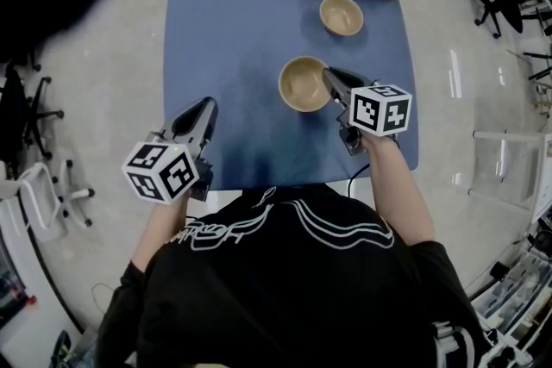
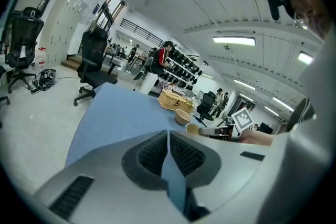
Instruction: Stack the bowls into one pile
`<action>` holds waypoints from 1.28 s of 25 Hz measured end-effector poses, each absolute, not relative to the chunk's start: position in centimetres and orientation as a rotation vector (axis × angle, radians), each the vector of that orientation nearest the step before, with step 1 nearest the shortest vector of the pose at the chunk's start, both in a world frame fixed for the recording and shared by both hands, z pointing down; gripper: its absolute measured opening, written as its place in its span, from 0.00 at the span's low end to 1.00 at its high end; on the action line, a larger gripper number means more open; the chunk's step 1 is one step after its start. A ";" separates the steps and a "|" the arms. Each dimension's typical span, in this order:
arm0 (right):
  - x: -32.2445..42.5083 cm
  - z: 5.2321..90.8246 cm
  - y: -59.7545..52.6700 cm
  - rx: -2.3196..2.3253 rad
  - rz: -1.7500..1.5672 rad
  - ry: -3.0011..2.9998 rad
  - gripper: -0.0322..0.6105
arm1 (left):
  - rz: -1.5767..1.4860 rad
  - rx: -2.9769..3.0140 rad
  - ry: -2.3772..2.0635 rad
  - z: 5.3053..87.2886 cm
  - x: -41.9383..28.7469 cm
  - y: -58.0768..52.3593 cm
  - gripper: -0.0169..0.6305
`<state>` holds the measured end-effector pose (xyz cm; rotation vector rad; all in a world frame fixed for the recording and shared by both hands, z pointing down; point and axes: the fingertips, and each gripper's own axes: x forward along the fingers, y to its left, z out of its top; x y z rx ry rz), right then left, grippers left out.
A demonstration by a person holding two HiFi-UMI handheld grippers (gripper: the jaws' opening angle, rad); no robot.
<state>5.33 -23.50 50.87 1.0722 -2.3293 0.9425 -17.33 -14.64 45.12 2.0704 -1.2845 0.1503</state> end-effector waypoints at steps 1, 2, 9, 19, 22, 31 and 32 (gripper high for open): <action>5.6 50.6 -24.0 1.075 0.934 -2.333 0.11 | 0.151 2.070 -1.286 45.0 -17.1 -14.9 0.08; 5.8 50.3 -24.6 1.078 0.927 -2.336 0.11 | 0.153 2.069 -1.288 44.9 -16.9 -15.1 0.08; 8.0 48.2 -28.8 1.116 0.871 -2.355 0.11 | 0.156 2.062 -1.315 44.3 -15.5 -16.5 0.08; 11.4 47.0 -36.1 1.198 0.815 -2.363 0.11 | 0.172 1.995 -1.375 44.9 -15.0 -17.2 0.08; 12.4 46.8 -37.6 1.228 0.829 -2.366 0.11 | 0.177 1.976 -1.391 45.2 -14.8 -17.5 0.08; 14.5 48.1 -41.2 1.281 0.846 -2.349 0.11 | 0.189 1.967 -1.386 46.5 -13.1 -19.1 0.08; 14.8 48.2 -41.7 1.291 0.842 -2.346 0.11 | 0.195 1.968 -1.380 46.9 -12.8 -19.3 0.08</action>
